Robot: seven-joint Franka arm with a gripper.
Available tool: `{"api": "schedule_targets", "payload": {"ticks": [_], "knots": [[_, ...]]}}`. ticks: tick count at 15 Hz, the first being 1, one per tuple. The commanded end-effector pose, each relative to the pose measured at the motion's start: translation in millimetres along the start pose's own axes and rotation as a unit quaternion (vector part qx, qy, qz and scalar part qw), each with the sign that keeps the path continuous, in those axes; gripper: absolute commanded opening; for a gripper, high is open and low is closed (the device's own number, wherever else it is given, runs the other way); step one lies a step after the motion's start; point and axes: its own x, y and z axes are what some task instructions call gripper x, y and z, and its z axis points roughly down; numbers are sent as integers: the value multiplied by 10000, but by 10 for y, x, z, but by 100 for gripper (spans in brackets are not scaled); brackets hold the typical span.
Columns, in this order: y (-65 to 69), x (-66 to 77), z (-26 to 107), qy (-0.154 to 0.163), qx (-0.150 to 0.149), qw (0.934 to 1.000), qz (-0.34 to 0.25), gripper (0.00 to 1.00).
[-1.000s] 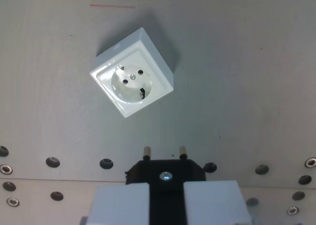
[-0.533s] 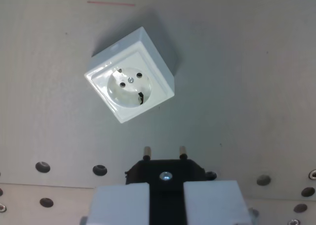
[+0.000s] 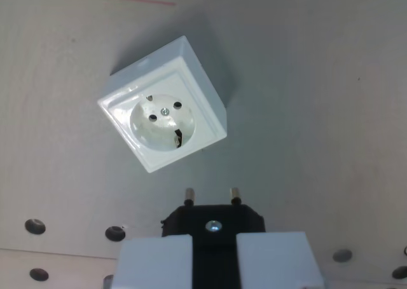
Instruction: Move above the white socket
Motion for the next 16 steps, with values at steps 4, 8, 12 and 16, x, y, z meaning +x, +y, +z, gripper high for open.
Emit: {"api": "schedule_targets", "payload": {"ticks": [4, 8, 12, 16], "knots": [[-8, -58, 241, 488, -49, 9975, -513, 0], [-15, -83, 390, 500, -53, 9970, -591, 0], [-23, -107, 521, 517, -58, 9965, -660, 0], [-30, -130, 628, 525, -61, 9961, -708, 0]]}}
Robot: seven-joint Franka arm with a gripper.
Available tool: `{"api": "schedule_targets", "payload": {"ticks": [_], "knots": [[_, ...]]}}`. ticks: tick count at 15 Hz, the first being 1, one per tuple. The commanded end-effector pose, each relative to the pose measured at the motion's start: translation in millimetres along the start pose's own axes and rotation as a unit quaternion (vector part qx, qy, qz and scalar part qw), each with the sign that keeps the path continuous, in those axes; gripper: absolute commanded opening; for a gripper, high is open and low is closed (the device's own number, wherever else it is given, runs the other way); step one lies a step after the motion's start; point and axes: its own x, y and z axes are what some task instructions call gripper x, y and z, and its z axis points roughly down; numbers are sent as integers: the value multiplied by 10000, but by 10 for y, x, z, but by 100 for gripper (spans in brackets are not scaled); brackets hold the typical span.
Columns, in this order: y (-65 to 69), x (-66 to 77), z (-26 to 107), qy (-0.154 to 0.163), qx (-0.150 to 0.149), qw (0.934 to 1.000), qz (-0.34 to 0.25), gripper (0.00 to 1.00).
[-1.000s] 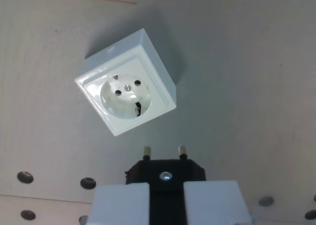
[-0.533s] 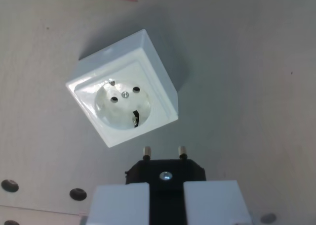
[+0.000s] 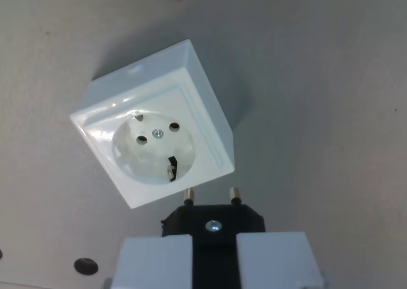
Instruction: Move above the white socket
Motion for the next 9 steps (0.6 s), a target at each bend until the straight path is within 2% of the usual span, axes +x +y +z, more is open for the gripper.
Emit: {"api": "schedule_targets", "payload": {"ticks": [1, 9], "knots": [[-16, -53, 98, 543, -87, 9980, -311, 0], [-29, -87, 226, 565, -90, 9979, -318, 0]]}}
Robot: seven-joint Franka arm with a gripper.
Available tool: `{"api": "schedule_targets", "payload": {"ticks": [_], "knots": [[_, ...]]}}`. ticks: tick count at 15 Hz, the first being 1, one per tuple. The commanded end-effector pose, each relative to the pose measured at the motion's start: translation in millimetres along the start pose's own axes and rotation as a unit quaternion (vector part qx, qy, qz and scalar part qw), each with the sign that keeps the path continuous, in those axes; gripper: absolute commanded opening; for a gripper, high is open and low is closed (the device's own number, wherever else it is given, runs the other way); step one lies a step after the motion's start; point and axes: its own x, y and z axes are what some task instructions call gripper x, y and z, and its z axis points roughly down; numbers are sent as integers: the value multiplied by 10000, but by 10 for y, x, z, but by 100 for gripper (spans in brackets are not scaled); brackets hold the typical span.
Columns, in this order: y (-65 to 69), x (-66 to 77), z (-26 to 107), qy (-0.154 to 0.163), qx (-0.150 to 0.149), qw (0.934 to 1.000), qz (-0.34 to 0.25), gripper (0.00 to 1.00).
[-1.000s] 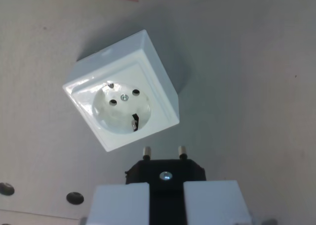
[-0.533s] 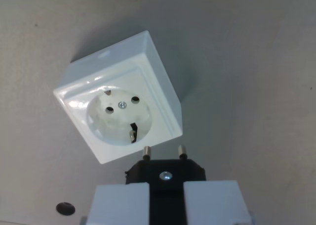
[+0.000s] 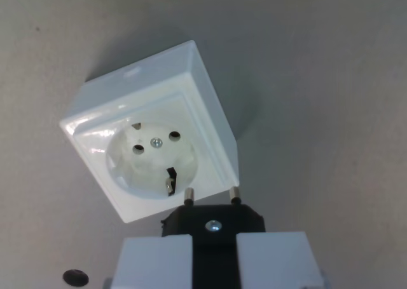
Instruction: Move above the white socket
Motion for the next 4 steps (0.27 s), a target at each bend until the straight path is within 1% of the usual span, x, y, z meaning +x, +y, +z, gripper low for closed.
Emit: {"api": "schedule_targets", "payload": {"ticks": [1, 4], "knots": [[-20, -65, 77, 577, -101, 9981, -189, 0], [-24, -76, 97, 589, -103, 9981, -178, 0]]}}
